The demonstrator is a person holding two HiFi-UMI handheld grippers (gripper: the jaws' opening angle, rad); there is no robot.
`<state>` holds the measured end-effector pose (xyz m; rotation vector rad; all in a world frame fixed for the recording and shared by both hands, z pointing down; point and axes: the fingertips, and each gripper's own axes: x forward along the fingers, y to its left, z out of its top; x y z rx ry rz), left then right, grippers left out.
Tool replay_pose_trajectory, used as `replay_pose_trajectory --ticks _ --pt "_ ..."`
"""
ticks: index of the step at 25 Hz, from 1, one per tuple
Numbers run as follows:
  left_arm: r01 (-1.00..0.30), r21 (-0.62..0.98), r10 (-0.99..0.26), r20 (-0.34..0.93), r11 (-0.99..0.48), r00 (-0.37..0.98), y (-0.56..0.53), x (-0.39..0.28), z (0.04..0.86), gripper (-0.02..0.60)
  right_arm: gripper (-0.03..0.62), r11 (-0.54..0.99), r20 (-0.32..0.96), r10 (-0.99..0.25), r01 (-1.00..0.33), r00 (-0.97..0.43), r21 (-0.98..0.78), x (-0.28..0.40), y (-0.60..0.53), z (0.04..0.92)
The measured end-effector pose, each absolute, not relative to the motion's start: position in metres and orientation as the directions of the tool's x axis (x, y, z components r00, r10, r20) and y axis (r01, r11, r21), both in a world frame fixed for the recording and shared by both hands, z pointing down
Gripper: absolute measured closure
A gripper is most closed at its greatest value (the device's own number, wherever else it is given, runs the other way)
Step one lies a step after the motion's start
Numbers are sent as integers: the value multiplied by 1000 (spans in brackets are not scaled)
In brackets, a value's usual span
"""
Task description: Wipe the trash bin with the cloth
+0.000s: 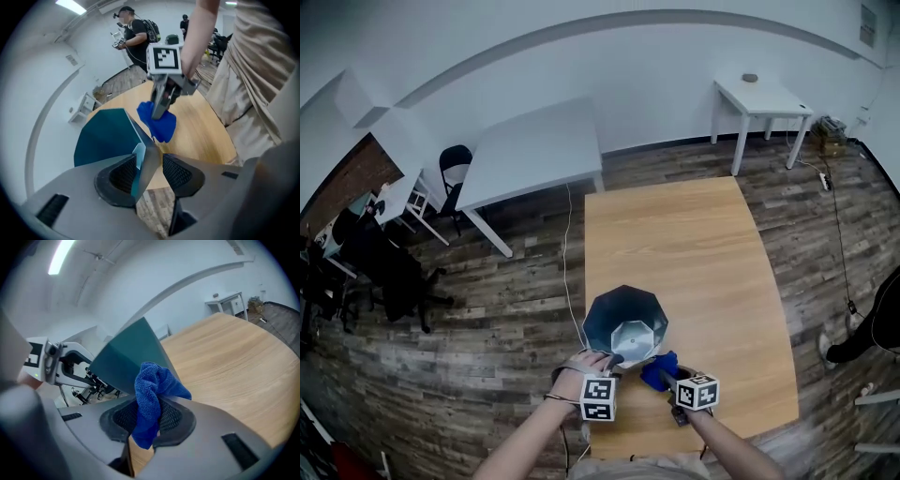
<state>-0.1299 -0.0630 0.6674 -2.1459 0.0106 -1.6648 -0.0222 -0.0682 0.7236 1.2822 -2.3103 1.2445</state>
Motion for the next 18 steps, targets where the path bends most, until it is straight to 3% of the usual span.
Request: replay_pose_trajectory --ticks 5,8,18 --pt "314 -367 -296 921 -876 252 -72 -138 679 419 514 260 470 -642 -749 -606 -610 -18 -49 671" --pt "284 -390 -313 908 -876 279 -78 -135 676 499 514 264 438 -657 -732 -613 -628 -21 -45 643" --pt "221 -308 -228 918 -925 325 -54 -108 671 540 514 325 360 -673 -696 -646 -641 -37 -51 592"
